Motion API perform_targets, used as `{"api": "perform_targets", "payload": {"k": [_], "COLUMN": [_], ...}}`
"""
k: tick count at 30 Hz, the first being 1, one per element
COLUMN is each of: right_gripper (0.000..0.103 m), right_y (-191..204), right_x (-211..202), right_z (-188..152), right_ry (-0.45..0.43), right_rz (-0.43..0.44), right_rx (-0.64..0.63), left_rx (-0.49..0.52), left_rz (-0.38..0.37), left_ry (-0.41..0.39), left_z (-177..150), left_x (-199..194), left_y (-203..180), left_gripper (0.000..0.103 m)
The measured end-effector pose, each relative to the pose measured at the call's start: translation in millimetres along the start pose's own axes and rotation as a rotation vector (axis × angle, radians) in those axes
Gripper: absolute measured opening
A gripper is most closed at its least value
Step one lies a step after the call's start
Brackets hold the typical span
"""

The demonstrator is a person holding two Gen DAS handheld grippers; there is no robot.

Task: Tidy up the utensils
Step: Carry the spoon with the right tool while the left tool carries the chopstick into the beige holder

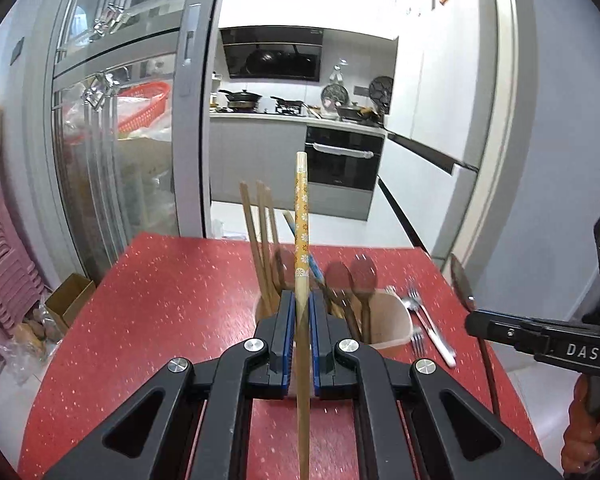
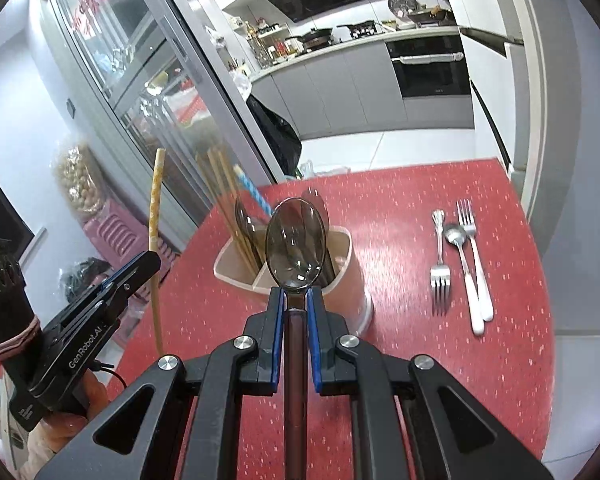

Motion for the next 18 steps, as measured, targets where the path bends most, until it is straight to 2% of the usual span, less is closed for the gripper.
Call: {"api": "perform_targets", "payload": {"k": [12, 18], "right_gripper": [0.012, 0.012], "right_y": [7, 7], "right_x": [18, 39], "right_z": [57, 73], "right_ry": [-0.138, -0.178], "right_rz": [0.053, 0.066], "right_rx": [-0.025, -0.043], "left_rx": [-0.077, -0.096], "left_rz": [0.033, 0.042], "left_ry": [-0.099, -0.125], "left_z": [52, 65], "left_x": [26, 48], "left_y": [11, 9], "left_gripper": [0.031, 0.031]}}
Point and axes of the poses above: each gripper's, at about its wrist camera, not at the fingertips, and x roughly the way its jaws point, y to its left, z to its top, the point moved 5 cm from there along x, roughly the way its jaws point, and after that the axes turned 1 degree about -y, right-handed, at the moved point
